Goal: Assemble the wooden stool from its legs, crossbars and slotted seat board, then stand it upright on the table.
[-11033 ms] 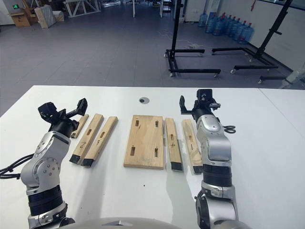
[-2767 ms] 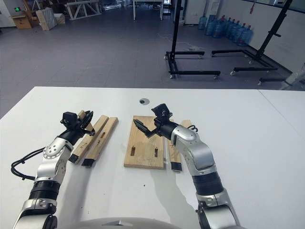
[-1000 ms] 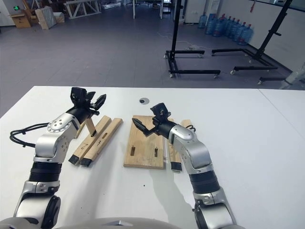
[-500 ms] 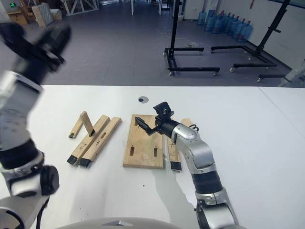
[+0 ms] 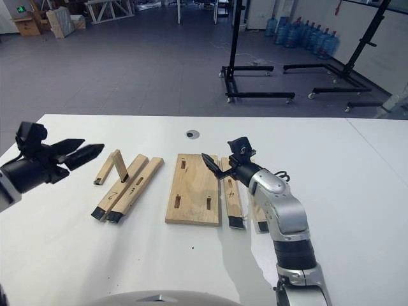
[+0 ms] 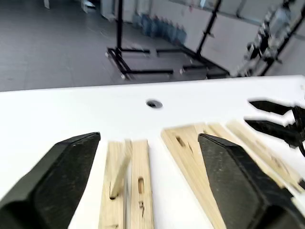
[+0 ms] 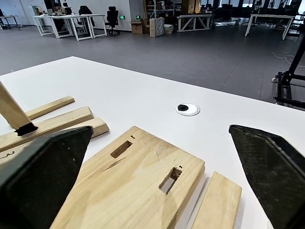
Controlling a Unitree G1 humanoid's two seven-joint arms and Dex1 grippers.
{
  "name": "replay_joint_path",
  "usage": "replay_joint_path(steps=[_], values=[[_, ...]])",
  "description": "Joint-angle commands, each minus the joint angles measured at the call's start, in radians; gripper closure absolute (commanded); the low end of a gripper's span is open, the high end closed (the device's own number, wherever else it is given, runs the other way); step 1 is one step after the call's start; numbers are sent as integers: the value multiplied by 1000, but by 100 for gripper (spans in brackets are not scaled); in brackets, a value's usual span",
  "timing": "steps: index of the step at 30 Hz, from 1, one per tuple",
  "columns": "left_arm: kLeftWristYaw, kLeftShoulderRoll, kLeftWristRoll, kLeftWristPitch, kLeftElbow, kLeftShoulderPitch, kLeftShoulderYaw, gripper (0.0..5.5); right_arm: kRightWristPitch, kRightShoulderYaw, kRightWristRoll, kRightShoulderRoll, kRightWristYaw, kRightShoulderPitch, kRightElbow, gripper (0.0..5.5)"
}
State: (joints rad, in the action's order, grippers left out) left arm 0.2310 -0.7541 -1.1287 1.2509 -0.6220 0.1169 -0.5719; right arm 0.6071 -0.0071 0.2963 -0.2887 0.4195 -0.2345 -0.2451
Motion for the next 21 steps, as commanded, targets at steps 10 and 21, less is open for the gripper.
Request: replay_joint_path(steps=[10,21], values=[[-6,93,411,-226,182,-136,323,11,-15,26,-4,19,-10,-7,12,25],[99,28,653,-399,273,-180,422,11,-26,58,-3,32,6,-50,61,25]])
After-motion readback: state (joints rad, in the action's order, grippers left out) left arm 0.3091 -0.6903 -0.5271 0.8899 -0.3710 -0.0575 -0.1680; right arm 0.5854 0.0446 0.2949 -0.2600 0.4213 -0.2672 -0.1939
